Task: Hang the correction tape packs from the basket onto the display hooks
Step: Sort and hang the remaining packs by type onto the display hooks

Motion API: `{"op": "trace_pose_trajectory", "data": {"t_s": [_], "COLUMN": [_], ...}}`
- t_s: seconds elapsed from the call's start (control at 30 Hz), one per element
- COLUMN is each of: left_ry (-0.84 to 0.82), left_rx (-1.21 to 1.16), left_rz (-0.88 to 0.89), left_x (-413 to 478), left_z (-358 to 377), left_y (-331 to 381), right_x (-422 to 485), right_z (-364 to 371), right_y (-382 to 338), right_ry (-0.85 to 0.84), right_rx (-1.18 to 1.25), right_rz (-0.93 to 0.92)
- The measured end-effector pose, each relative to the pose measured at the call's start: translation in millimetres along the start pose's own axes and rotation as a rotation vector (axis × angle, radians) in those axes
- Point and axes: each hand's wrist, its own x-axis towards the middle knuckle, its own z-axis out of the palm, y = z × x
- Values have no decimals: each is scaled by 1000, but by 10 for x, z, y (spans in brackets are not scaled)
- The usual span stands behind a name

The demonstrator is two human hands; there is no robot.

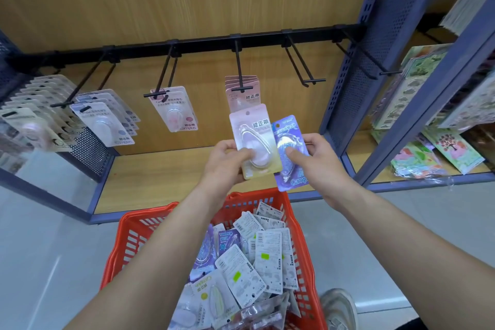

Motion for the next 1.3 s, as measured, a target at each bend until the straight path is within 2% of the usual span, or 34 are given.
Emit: {"op": "trace_pose_trajectory", "data": {"t_s": [0.37, 1.0, 1.3], "left_ry": [60, 50, 129], "left_rx": [82, 119, 136], "left_rz": [221, 223, 185], "left_x": [286, 379, 505], "left_z": [-233, -277, -199], "left_y": [310, 147, 204], "right_x": [30, 30, 35], "right_z": [-55, -30, -36], "right_y": [3, -20, -14], "right_ry": [60, 52, 50], "right_rx": [13, -32, -27], "right_rz": [27, 15, 20]}}
